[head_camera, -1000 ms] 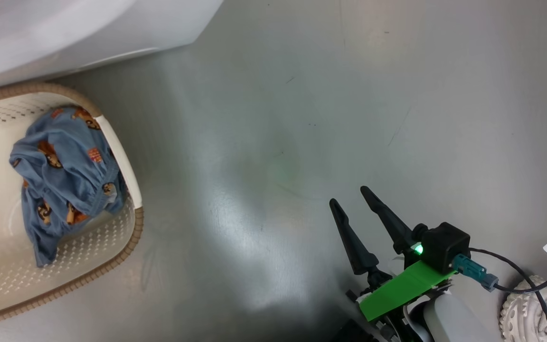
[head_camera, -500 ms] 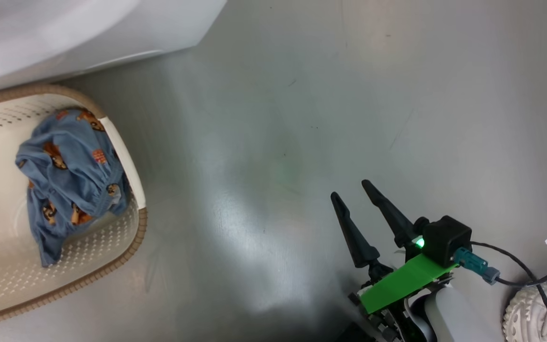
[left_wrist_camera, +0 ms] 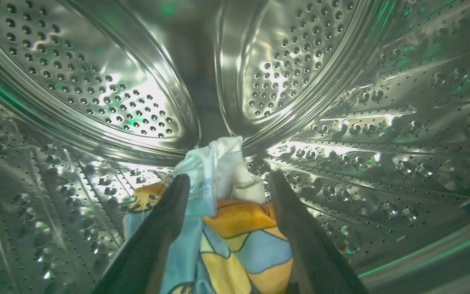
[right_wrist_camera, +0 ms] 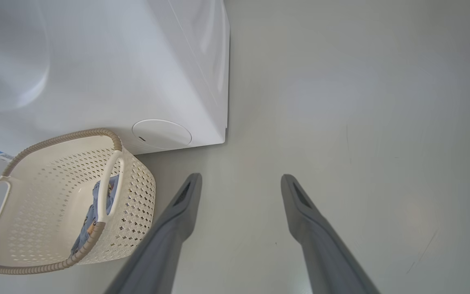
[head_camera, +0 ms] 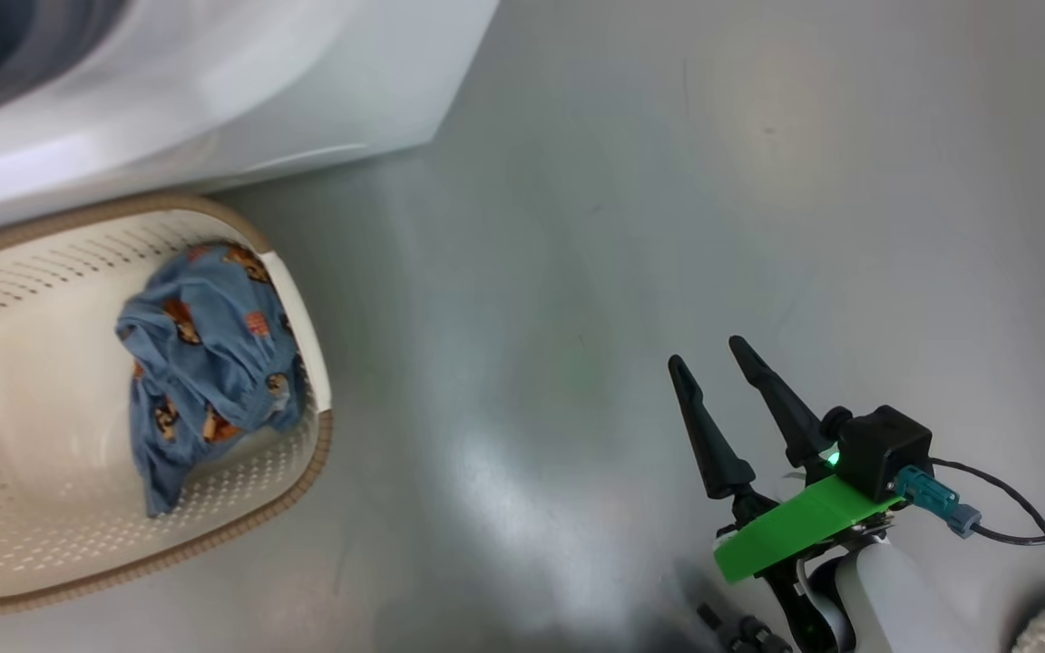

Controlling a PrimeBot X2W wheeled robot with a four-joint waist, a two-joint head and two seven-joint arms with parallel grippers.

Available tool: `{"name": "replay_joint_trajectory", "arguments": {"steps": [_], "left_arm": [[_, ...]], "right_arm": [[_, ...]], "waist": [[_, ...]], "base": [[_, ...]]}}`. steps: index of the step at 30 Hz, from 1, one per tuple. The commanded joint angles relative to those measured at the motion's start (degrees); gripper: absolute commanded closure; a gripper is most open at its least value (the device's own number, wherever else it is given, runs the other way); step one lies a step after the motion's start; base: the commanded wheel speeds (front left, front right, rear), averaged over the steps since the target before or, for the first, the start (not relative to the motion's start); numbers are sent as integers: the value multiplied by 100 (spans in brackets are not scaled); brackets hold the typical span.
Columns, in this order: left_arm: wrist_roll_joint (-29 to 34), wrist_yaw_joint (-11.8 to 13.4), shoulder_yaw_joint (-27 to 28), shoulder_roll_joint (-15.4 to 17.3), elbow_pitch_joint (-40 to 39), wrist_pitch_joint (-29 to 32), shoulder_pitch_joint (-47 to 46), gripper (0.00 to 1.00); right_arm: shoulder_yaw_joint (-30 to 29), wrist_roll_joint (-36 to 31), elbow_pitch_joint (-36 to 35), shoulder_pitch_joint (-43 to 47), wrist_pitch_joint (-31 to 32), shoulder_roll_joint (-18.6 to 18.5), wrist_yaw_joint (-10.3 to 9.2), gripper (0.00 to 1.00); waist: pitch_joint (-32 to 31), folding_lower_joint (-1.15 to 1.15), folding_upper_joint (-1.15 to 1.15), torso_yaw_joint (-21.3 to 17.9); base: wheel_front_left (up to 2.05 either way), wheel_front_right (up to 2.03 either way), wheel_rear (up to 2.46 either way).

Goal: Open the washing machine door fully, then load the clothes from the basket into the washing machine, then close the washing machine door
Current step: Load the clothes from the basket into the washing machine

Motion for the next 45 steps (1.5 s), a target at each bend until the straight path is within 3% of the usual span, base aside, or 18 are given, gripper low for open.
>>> {"name": "replay_joint_trajectory", "arguments": {"steps": [1,10,20,45], "left_arm": [[14,26,-27,176,-186,-71,289,0],[-140,16,46,-79,-579,-126,1045,0],[-222,27,256,-221,-1632,-129,2354,0],[-198,551,1050,-811,-4234,-130,5438,0]], "right_arm": [[83,-72,-45,88,-68,2,9,0],[-54,-207,71,78,-68,2,9,0],[-199,-355,233,191,-68,2,9,0],[-455,-572,357,848,-68,2,9,0]], "waist": [[-297,0,0,204],[-757,0,0,457],[-1406,0,0,653],[-2814,0,0,1138]], "base": [[0,0,0],[0,0,0],[0,0,0],[0,0,0]]}}
